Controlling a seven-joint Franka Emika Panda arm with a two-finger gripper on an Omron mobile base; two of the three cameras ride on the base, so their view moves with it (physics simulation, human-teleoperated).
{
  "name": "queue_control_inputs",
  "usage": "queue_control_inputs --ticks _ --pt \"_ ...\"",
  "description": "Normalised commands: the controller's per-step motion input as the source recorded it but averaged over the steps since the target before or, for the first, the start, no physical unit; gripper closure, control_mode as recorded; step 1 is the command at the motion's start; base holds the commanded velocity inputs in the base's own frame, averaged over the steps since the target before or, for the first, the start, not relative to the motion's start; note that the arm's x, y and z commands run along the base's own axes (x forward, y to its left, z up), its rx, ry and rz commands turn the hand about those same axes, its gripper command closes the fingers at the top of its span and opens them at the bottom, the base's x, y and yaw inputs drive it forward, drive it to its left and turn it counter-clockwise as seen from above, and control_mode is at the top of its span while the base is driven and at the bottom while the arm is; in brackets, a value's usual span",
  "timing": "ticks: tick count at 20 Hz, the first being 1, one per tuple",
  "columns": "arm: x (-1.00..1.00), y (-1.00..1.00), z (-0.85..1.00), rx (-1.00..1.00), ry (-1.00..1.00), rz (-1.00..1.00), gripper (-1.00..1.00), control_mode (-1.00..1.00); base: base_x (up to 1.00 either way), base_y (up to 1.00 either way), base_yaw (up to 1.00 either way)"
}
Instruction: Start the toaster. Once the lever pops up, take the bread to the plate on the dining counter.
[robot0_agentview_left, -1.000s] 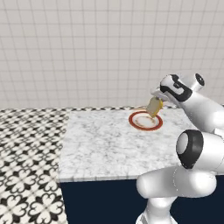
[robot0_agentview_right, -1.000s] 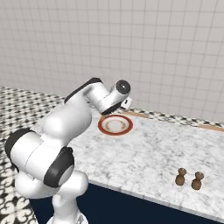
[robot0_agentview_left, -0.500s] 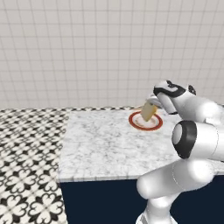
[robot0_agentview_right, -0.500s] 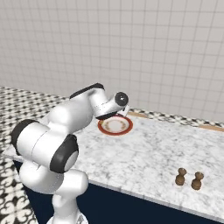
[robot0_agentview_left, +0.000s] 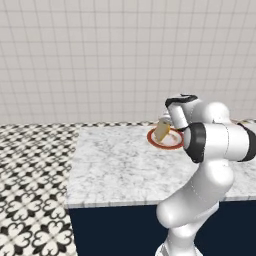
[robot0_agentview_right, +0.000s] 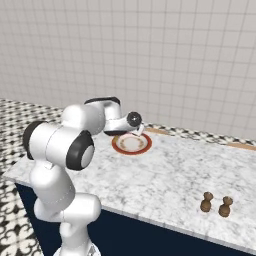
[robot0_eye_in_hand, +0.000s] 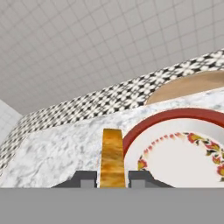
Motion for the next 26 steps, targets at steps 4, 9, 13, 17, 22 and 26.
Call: queue_control_inputs --ticks 4,9,13,17,22,26 --pt "0.00 -0.19 -0.17 0.00 0.00 0.00 1.00 -1.00 0.00 0.00 0.00" --pt "0.04 -0.25 -0.16 0.00 0.00 0.00 1.00 -1.00 0.00 0.00 0.00" --pt "0.31 -0.01 -0.09 0.00 0.00 0.00 1.00 -1.00 0.00 0.00 0.00" --pt "0.39 0.00 -0.21 -0.01 0.00 0.00 1.00 -1.00 0.00 0.00 0.00" --pt "0.14 -0.03 -0.34 -0.02 0.02 0.00 1.00 -1.00 0.00 0.00 0.00" --pt "0.00 -0.09 -0.26 -0.02 0.01 0.00 -1.00 -1.00 0.00 0.00 0.00"
